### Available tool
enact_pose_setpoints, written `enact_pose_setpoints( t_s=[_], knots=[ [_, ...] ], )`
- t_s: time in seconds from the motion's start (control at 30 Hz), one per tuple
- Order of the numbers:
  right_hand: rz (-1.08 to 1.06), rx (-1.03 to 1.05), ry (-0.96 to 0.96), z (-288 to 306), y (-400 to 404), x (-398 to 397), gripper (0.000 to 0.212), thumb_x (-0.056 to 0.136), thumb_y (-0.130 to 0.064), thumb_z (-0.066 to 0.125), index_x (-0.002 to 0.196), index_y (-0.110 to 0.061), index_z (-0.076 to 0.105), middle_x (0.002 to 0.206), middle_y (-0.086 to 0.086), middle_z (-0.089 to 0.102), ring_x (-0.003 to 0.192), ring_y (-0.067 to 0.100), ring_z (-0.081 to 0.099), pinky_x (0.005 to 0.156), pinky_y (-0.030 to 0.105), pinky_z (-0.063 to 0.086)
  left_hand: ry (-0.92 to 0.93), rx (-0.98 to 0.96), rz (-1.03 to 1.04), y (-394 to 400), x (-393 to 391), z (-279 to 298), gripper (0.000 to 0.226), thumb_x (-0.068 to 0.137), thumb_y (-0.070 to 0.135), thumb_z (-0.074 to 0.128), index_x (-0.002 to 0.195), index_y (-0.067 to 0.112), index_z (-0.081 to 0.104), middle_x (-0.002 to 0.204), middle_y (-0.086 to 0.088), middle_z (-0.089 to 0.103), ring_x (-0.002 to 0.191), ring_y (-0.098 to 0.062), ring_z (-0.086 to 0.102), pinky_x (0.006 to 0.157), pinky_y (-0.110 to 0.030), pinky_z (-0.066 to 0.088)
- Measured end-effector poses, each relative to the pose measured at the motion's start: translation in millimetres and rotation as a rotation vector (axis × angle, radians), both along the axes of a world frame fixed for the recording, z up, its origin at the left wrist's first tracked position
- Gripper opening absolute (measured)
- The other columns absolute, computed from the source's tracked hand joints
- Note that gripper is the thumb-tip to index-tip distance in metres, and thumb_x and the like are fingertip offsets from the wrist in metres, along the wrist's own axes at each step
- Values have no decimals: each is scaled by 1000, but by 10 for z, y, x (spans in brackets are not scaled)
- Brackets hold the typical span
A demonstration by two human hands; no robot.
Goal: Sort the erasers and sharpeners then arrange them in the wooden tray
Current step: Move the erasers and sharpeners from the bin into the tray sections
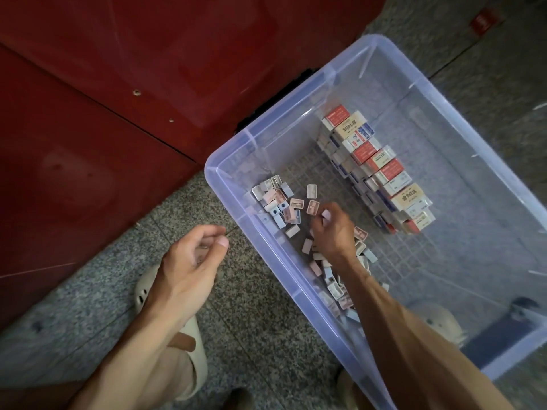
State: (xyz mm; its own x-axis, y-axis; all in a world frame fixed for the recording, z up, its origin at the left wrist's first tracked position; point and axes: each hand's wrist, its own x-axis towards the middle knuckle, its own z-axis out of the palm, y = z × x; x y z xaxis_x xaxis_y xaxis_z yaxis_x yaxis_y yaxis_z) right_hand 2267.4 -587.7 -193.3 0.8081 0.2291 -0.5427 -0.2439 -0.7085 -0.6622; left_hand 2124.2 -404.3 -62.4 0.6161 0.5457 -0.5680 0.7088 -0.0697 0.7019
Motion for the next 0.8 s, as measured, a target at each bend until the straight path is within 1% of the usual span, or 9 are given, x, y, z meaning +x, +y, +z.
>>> enact_pose_setpoints(
  t_s=[0.07,0.1,0.17,0.3,0.4,0.47,0.53,0.67,0.8],
  knots=[
    [-222,139,148,209,18,85,11,95,-7,52,92,-17,55,85,4,65,60,16,65,45,26,48,-7,8,11,-2,15,72,16,79,46,59,93,50,66,93,10,71,92,-11,70,86,-39,55],
    [-320,216,199,353,32,129,14,95,-1,50,91,-13,54,82,7,63,49,11,61,39,23,42,-12,10,13,-7,24,117,17,78,47,58,92,52,65,94,12,71,92,-10,70,88,-41,55],
    [-467,359,253,669,58,199,17,96,4,49,88,-11,53,71,12,59,40,13,51,34,22,35,-25,0,24,-30,61,230,18,78,46,58,94,48,66,95,13,71,93,-10,70,90,-43,55],
    [-635,575,336,1301,161,243,16,95,3,49,88,-12,51,54,6,49,43,16,37,39,23,24,-92,-15,56,-82,154,554,19,77,45,56,94,45,66,99,9,71,94,-11,69,92,-45,54],
    [-673,656,353,1773,245,181,18,95,2,49,85,-14,49,57,9,46,41,15,36,38,19,22,-158,0,54,-86,191,797,17,86,39,61,94,54,64,98,13,72,93,-8,69,90,-42,55],
    [-694,691,365,2125,293,92,19,96,1,49,85,-15,48,58,10,45,38,15,37,36,16,22,-211,27,51,-71,176,1014,26,94,29,61,94,55,63,96,16,72,92,-6,70,88,-42,56],
    [-695,741,364,2486,318,-52,19,97,1,49,85,-15,48,60,11,45,42,15,37,37,17,24,-262,44,70,-69,123,1252,25,95,25,61,94,50,65,95,17,72,91,-6,70,87,-42,56],
    [-649,824,315,3081,374,-419,23,96,1,49,80,-16,48,59,6,47,48,15,40,51,26,22,-379,59,117,-105,-35,1716,14,95,23,61,100,35,65,97,9,72,93,-9,70,86,-38,56],
    [-604,904,299,3518,459,-865,23,95,2,47,81,-16,47,59,4,46,45,13,36,41,21,24,-484,68,147,-192,-313,2133,13,95,23,61,103,33,65,99,6,71,94,-9,69,81,-29,55]
  ],
)
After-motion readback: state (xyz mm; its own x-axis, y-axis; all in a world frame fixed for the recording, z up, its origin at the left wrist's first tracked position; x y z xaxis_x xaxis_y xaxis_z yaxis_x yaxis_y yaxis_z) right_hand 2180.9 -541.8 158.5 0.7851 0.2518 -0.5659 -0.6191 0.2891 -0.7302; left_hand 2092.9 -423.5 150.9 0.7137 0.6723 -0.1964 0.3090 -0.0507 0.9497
